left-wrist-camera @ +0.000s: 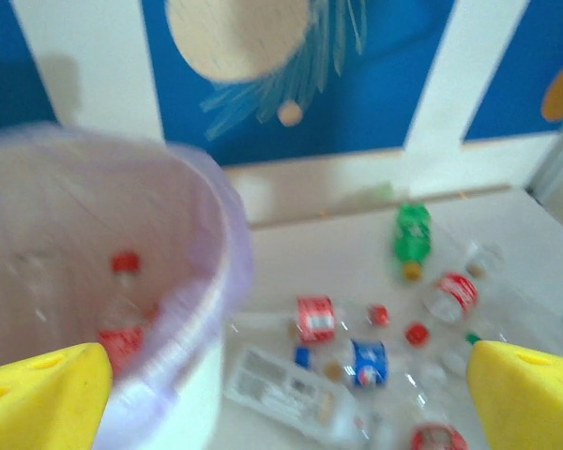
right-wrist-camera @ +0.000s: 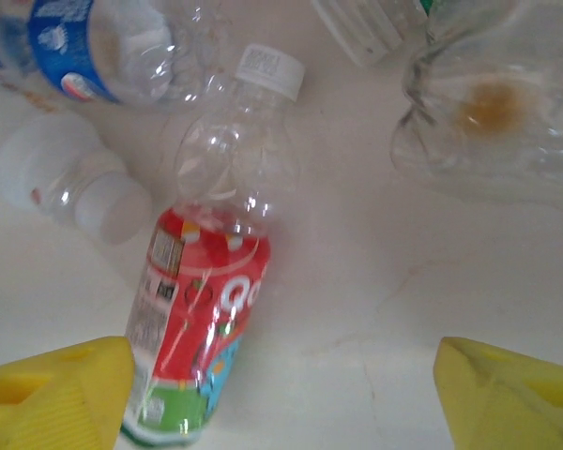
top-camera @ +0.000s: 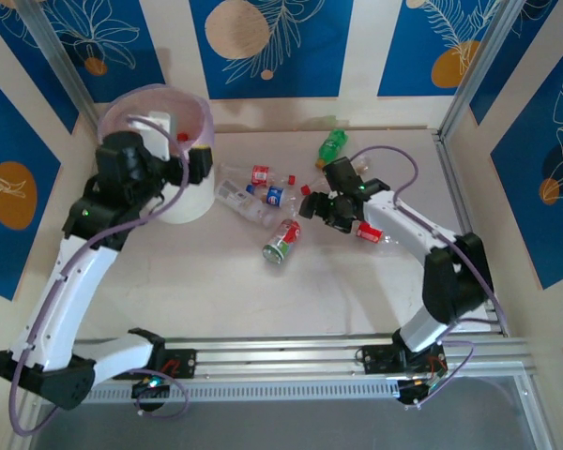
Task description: Put the plastic bottles in the bin
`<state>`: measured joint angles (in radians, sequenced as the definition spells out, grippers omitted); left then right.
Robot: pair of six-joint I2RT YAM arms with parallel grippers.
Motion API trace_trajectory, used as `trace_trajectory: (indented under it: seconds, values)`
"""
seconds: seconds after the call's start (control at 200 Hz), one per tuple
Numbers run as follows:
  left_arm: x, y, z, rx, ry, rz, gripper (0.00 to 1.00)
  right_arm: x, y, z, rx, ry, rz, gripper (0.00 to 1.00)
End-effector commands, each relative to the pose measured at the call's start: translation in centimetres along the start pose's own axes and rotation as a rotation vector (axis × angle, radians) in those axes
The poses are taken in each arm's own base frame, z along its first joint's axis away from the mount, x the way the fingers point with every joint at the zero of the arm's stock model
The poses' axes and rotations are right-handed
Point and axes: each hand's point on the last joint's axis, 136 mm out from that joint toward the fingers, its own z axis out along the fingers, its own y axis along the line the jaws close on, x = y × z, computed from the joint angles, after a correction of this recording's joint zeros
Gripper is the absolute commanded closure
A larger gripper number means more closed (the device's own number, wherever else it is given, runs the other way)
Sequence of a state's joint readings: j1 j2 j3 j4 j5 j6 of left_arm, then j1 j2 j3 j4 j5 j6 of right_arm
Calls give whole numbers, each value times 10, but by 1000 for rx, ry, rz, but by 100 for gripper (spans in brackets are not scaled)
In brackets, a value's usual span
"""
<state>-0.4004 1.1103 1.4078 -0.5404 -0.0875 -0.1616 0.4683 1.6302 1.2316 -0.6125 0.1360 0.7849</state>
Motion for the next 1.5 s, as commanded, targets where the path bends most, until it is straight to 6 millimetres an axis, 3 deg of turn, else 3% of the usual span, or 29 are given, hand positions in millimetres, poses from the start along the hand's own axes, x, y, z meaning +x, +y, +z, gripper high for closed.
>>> trace_trajectory:
  seconds: [0.0,0.11,0.21,0.315,0.445,0.65,0.905,1.04,1.2,1.496]
  values:
    - [66,-23,14,62,147,-106,4,-13,13,19,-7,-31,51,20]
    - [132,-55,28,145,284,-168,4,-8,18,45,-1,8,63,24]
    - [187,-70,38,172,377,-233,4,-3,24,62,12,18,55,24]
    - [218,-79,43,186,417,-276,4,-1,31,77,11,28,49,23]
    - [243,-80,47,160,474,-236,3,3,33,95,30,45,43,17]
    - [264,-81,58,152,518,-202,3,8,36,114,48,65,38,20]
    - [274,-86,62,165,541,-209,2,10,31,109,76,52,8,33]
    - [273,-98,64,221,557,-221,0,10,33,103,66,46,-6,38]
    - [273,-121,68,329,594,-255,0,12,40,85,10,31,-30,42]
    - [279,-166,80,533,658,-375,0,25,64,33,-231,-5,-54,43]
